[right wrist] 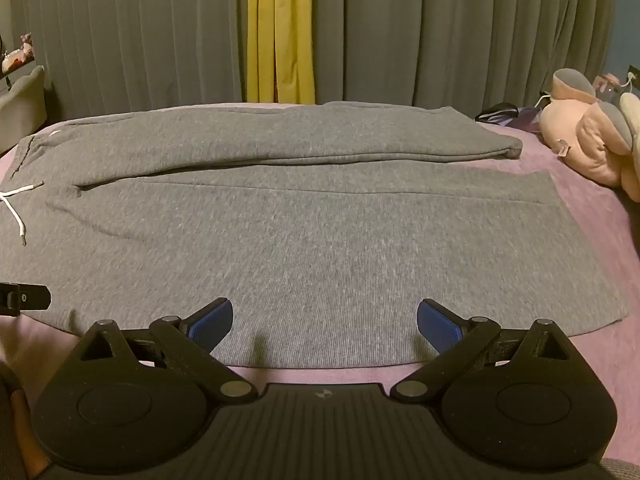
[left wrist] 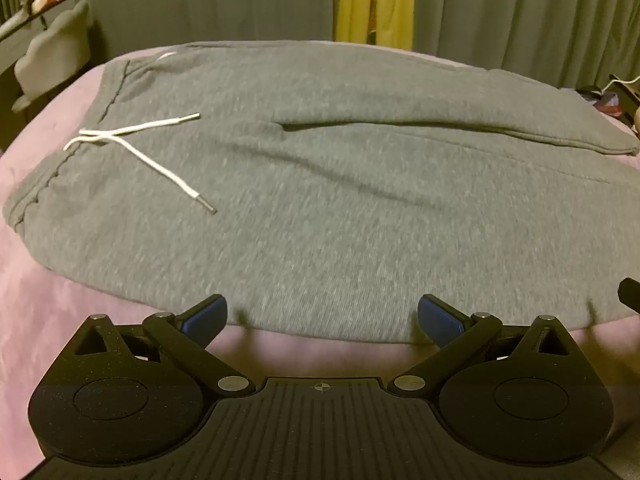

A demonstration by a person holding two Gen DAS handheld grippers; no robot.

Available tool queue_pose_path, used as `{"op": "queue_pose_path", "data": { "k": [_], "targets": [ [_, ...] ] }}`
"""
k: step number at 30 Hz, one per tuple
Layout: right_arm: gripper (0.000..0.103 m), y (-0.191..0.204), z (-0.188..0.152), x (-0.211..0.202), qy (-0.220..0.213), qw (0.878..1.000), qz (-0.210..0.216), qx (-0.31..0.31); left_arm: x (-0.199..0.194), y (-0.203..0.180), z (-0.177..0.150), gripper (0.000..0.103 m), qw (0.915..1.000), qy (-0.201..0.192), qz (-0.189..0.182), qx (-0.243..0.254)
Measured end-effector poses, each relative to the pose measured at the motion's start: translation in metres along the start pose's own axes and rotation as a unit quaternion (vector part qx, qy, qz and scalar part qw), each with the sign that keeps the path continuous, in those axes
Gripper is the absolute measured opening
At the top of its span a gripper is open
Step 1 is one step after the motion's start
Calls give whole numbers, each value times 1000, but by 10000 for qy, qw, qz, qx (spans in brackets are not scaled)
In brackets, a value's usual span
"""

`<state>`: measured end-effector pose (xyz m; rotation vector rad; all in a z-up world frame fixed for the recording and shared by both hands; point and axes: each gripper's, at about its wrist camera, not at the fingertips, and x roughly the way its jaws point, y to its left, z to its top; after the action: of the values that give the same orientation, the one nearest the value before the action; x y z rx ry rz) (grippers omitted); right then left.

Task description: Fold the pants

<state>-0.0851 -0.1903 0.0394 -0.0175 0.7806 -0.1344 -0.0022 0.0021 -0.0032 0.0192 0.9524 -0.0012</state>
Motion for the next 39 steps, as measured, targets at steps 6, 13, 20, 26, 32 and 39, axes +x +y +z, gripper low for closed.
{"op": "queue_pose_path", "data": {
  "k": [6,13,20,26,32,39],
  "targets": [
    [99,0,0,0,-4,10000,5,1,0,0,0,103,10000,6,-4,5],
    [99,0,0,-1,-7,10000,6,6,0,1,0,103,10000,6,-10,6],
    [99,-1,0,-1,-9,10000,1,11,0,1,0,103,10000,13,-17,6],
    [99,-2,0,-1,-18,10000,-19,53,0,3,-1,103,10000,9,-23,2],
    [99,-1,1,-1,-36,9999,-40,85,0,4,-1,103,10000,17,-27,6],
    [99,-2,2,1,-32,9999,-40,148,1,8,-3,103,10000,28,-32,-15]
  ]
}}
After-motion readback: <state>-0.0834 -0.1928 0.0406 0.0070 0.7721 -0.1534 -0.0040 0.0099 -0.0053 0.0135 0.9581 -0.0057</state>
